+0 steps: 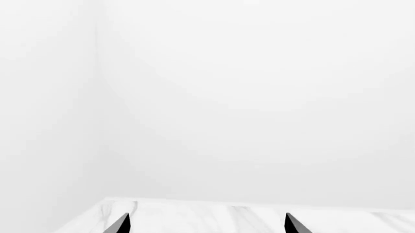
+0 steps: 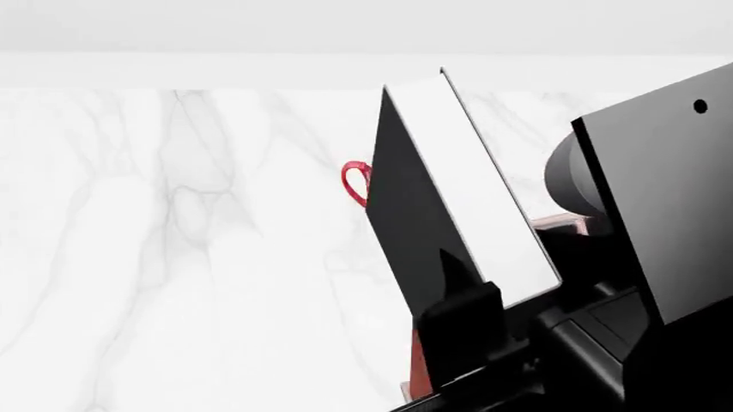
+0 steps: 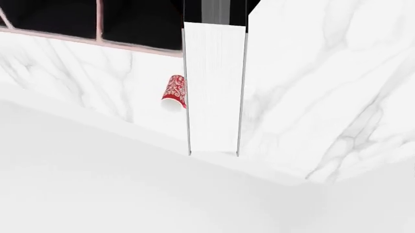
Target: Pick up the book and place it in the left compartment of the caddy.
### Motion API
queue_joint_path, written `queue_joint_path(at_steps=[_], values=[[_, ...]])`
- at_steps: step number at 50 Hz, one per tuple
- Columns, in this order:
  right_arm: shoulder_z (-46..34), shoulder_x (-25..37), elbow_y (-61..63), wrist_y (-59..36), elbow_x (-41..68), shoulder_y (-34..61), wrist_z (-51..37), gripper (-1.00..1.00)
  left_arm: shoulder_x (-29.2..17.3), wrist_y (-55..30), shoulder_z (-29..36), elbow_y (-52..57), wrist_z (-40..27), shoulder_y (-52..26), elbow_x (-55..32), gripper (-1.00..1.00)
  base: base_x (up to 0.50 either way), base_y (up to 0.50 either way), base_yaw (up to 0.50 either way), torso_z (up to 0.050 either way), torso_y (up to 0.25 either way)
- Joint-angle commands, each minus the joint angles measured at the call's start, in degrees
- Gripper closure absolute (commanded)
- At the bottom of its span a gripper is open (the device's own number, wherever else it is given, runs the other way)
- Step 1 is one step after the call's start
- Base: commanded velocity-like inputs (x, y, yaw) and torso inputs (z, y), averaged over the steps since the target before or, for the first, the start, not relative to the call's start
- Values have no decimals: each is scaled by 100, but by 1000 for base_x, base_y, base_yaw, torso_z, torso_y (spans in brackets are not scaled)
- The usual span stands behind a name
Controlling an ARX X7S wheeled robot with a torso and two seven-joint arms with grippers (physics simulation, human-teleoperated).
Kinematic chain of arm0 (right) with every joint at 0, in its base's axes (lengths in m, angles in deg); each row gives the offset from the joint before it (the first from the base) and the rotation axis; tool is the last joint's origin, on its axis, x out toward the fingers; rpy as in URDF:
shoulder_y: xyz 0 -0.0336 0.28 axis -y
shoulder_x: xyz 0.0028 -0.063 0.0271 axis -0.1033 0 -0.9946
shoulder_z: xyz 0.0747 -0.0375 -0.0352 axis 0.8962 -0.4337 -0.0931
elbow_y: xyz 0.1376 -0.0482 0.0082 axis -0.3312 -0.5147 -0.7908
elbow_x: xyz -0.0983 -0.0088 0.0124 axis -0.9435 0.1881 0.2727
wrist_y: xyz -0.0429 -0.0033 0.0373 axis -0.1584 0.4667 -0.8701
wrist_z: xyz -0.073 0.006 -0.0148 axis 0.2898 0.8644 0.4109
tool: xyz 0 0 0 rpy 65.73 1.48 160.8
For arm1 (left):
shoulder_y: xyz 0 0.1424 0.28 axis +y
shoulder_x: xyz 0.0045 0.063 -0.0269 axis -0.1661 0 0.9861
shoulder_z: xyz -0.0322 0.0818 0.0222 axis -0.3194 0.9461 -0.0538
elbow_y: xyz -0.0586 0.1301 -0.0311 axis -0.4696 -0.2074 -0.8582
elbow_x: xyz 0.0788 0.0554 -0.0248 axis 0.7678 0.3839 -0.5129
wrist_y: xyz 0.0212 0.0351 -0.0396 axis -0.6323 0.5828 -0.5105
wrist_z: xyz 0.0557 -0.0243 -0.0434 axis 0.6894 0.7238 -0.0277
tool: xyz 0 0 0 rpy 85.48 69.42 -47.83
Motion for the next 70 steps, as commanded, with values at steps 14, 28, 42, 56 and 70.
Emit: queue_joint_path(at_steps=[14,28,42,56,70], values=[[215,619,-180,-288,-303,-88,183,100,-29,12,13,-14,-36,7,-23,-100,0,0,0,0,1],[343,1045,-113,-292,-380,-347,298,100,-29,83,78,-30,-36,42,55,-100,0,0,0,0,1],[505,1293,-90,-176,-1086,-1378,798,100,-56,70,84,-6,-63,41,24,-100,0,0,0,1,1],[375,1076,-465,-285,-1771,-1865,1158,100,-69,85,67,-9,-76,54,0,-100,0,0,0,0,1],[286,951,-813,-346,-2224,-2175,1471,100,-73,114,108,-15,-87,72,18,-100,0,0,0,1,1]])
